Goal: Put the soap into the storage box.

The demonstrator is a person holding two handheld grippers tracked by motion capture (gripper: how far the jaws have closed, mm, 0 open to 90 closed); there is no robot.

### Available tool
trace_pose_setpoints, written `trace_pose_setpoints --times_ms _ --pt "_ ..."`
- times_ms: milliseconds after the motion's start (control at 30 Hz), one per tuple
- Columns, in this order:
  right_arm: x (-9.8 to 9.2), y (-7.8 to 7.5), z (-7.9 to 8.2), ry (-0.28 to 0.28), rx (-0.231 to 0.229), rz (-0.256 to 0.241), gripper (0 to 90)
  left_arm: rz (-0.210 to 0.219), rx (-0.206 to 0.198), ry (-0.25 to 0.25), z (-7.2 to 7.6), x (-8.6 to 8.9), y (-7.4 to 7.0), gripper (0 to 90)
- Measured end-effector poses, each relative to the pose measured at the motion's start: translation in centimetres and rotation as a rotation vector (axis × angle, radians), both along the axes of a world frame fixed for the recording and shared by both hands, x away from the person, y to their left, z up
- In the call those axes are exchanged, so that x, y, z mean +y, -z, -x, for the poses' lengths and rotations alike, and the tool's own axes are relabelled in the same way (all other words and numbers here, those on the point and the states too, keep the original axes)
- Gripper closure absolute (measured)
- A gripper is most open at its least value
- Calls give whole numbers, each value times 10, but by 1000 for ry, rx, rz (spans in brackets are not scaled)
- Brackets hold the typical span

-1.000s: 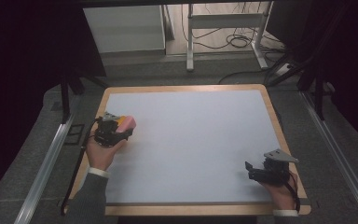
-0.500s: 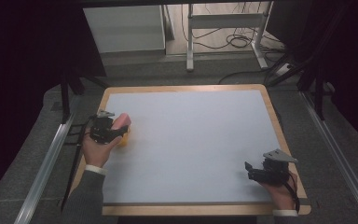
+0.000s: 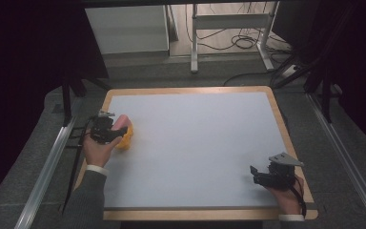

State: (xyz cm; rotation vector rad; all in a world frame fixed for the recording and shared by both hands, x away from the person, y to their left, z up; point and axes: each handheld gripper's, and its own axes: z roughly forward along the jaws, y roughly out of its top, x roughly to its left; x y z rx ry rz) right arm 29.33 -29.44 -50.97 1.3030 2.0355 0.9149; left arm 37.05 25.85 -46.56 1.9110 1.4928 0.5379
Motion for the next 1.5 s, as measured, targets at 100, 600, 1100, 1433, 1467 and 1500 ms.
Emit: trace_pose_setpoints --times_ms 100,600,1100,1433,1467,1500 --pt "0 0 0 0 0 1 77 1 15 -21 -4 5 8 601" --pt "0 1 0 -1 4 5 77 -3 63 -40 -12 5 30 600" --pt "1 1 0 -2 4 8 77 25 7 -42 -3 10 18 310" --pt "2 1 0 -5 6 11 77 23 -94 4 28 10 -4 266" --pt "2 1 0 -5 6 11 77 31 -99 12 32 9 -6 265" --pt "2 1 0 -6 7 11 77 35 -107 23 37 7 -7 263"
